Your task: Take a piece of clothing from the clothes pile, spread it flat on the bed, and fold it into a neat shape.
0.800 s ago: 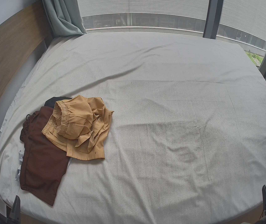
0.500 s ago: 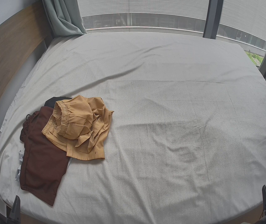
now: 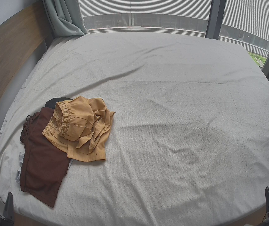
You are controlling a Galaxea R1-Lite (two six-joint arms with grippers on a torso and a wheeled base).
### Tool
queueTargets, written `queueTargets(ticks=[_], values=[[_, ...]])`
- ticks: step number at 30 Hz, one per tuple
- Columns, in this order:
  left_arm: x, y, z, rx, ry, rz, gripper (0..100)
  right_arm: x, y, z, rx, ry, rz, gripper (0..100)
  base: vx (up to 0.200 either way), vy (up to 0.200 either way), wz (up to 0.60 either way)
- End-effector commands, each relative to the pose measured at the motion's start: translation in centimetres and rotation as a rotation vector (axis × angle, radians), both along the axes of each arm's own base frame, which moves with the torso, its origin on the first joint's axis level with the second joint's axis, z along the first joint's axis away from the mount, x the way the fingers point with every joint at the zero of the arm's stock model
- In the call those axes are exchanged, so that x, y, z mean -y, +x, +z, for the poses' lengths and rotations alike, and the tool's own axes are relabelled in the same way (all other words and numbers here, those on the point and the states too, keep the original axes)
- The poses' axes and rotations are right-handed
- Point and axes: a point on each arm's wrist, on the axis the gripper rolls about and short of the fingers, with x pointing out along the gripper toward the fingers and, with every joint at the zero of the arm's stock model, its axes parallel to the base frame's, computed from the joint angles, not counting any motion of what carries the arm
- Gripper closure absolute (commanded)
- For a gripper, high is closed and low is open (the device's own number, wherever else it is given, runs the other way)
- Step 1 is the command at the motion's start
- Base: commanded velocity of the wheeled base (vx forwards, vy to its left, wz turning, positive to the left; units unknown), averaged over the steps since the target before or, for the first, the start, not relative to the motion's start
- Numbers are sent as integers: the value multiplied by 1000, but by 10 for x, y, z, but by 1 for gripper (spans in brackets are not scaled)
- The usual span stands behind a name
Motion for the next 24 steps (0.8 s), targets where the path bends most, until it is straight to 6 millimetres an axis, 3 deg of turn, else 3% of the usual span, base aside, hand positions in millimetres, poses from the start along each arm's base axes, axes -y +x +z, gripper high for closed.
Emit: queueTargets(ticks=[1, 24], values=[[0, -1, 22, 35, 3, -8, 0, 0, 0, -5, 0, 1, 2, 0, 0, 0, 0], [2, 21, 51, -104, -132, -202, 0, 0, 0, -5, 0, -1, 2, 0, 0, 0, 0]])
